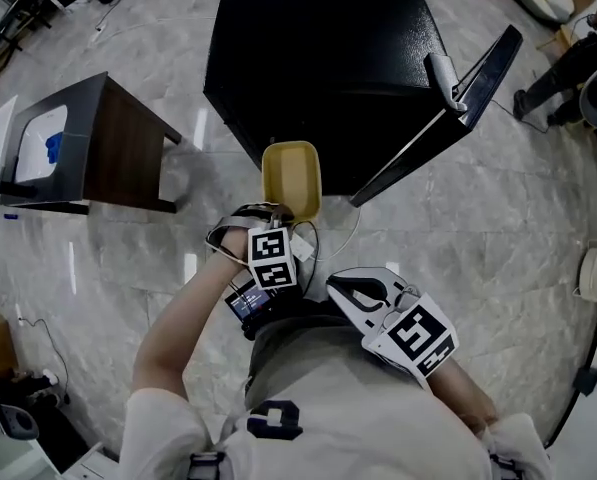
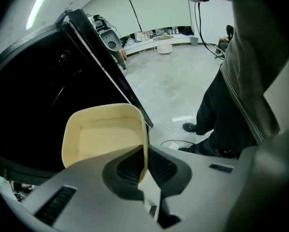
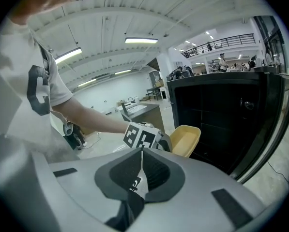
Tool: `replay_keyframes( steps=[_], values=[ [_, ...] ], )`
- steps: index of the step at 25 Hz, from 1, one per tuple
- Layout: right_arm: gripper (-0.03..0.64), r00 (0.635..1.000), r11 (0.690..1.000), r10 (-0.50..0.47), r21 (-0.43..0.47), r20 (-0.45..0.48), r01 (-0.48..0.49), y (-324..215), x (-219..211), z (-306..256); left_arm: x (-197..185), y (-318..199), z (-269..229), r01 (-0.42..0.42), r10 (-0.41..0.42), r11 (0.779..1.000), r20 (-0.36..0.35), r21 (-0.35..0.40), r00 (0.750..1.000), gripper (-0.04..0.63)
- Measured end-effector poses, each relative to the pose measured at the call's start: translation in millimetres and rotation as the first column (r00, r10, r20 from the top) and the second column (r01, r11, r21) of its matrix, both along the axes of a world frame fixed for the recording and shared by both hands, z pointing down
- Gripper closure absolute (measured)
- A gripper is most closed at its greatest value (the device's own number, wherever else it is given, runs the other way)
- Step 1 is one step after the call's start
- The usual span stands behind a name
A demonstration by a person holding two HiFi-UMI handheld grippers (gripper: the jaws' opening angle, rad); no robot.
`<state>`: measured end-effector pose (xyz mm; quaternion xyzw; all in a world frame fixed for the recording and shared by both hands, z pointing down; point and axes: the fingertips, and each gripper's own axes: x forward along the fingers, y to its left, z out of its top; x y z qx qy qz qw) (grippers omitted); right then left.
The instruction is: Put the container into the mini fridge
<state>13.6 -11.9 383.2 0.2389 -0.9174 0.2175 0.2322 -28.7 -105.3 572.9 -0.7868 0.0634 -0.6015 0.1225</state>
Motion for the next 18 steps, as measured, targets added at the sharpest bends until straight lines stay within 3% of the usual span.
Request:
replay_keyframes(
  steps=[5,9,13,18],
  values=[
    [0.584,0.999,0.997,0.04,-0.062,-0.004,-0.04,-18.3,-34.7,10.5,-11.5,-37.7,10.4,-0.032,0.032,0.999,-0.021,0.007,0.999,0.543],
    [0.584,0.996,0.992,0.086,-0.091,-0.017,-0.087,-22.4,-44.2,17.3,3.3,-60.0,21.0,-0.054,0.054,0.998,-0.05,0.01,0.997,0.543],
    [0.584,0.994,0.987,0.108,-0.121,-0.004,-0.107,-29.5,-39.1,24.2,20.7,-79.3,33.0,-0.021,0.022,1.0,-0.059,0.003,0.998,0.543],
    [0.584,0.999,0.991,0.029,-0.13,0.027,-0.025,-38.9,-27.5,31.9,35.3,-121.7,47.8,0.058,-0.058,0.998,-0.011,0.038,0.998,0.543]
  ],
)
